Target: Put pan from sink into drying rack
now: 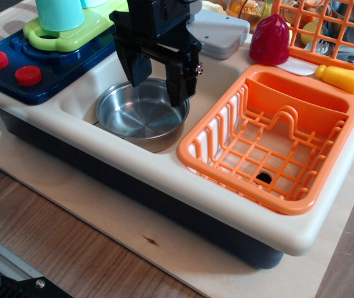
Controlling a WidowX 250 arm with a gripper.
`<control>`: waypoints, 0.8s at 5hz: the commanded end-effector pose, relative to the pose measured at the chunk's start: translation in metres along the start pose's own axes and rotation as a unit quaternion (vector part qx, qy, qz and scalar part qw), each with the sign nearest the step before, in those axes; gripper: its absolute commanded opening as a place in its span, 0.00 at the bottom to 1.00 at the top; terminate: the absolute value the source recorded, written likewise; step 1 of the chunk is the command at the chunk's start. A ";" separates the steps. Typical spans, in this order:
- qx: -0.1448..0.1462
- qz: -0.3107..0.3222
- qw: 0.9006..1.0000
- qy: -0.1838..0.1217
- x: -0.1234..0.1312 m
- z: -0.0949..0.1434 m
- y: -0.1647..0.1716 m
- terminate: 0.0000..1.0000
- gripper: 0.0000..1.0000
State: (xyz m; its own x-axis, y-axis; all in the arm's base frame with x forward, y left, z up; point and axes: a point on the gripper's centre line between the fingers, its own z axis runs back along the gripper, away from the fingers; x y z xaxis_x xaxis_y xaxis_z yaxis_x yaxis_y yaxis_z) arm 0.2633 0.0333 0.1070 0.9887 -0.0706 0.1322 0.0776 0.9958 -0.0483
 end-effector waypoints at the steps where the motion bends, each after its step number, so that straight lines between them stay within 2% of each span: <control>1: -0.016 0.000 0.999 -0.036 -0.002 -0.008 -0.007 0.00 1.00; 2: -0.007 0.003 0.999 -0.046 -0.007 -0.016 -0.015 0.00 1.00; 4: -0.020 0.003 0.998 -0.065 -0.014 -0.037 -0.015 0.00 1.00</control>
State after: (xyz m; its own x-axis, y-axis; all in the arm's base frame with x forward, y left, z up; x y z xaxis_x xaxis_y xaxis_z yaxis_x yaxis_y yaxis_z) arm 0.2534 0.0178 0.0660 0.9636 -0.0172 0.2668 0.0483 0.9927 -0.1105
